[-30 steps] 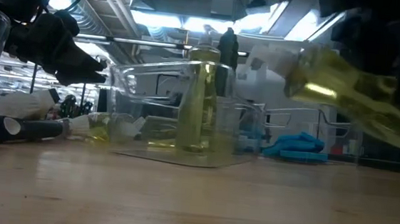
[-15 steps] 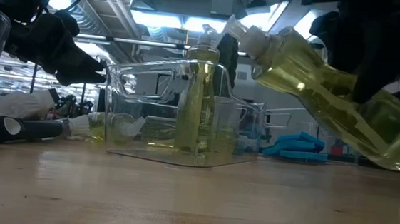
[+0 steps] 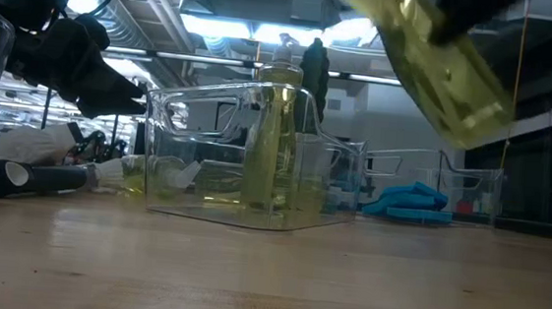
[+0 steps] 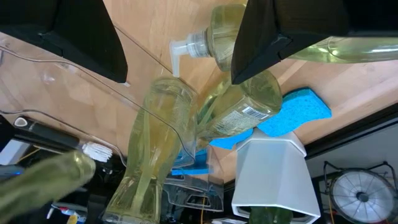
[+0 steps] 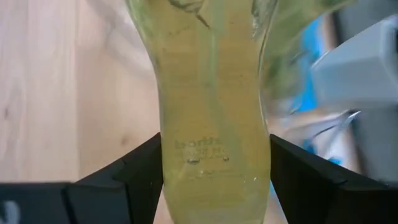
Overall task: Pick & Place Kitchen Sink Supplies
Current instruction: Put the green soap dispenser into the middle transparent bin
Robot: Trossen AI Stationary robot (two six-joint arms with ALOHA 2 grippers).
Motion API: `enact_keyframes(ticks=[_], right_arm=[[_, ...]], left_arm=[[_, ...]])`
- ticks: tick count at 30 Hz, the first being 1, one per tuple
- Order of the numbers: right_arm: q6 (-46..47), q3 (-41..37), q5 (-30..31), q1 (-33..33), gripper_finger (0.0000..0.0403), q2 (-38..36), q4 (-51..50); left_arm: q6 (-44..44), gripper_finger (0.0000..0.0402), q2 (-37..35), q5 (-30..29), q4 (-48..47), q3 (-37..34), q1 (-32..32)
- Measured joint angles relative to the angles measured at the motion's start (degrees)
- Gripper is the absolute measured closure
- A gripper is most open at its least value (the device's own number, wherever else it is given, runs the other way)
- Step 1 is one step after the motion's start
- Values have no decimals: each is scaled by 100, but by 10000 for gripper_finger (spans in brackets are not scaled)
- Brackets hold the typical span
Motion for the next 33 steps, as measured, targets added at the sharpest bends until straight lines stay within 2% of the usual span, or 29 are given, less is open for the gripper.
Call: enact_keyframes(ticks=[4, 6, 8, 13, 16, 19, 25, 33], right_arm=[[-295, -37, 802, -3, 147, -386, 370], [-565, -312, 1258, -3, 147, -646, 995], [-1002, -800, 1441, -73, 147, -954, 1957], [-2207, -2411, 749, -425, 147, -1663, 5269], [-2770, -3240, 489, -680, 147, -1801, 7353], [-2860, -3863, 510, -977, 147, -1769, 8623], [-2358, -4592, 76, -1561, 147, -1356, 9937], [-2278, -4512, -208, -1839, 147, -587, 10541]], left_arm=[[0, 121, -1, 1, 2, -1, -1], [-2, 121, 0, 1, 0, 0, -2], [0, 121, -1, 0, 2, -2, 0], [-2, 121, 1, 1, 0, 0, 0], [0, 121, 1, 2, 0, 0, -2], [0, 121, -1, 1, 0, -1, -1], [-2, 121, 1, 1, 8, 0, -2], [-2, 121, 0, 0, 13, 0, 0]])
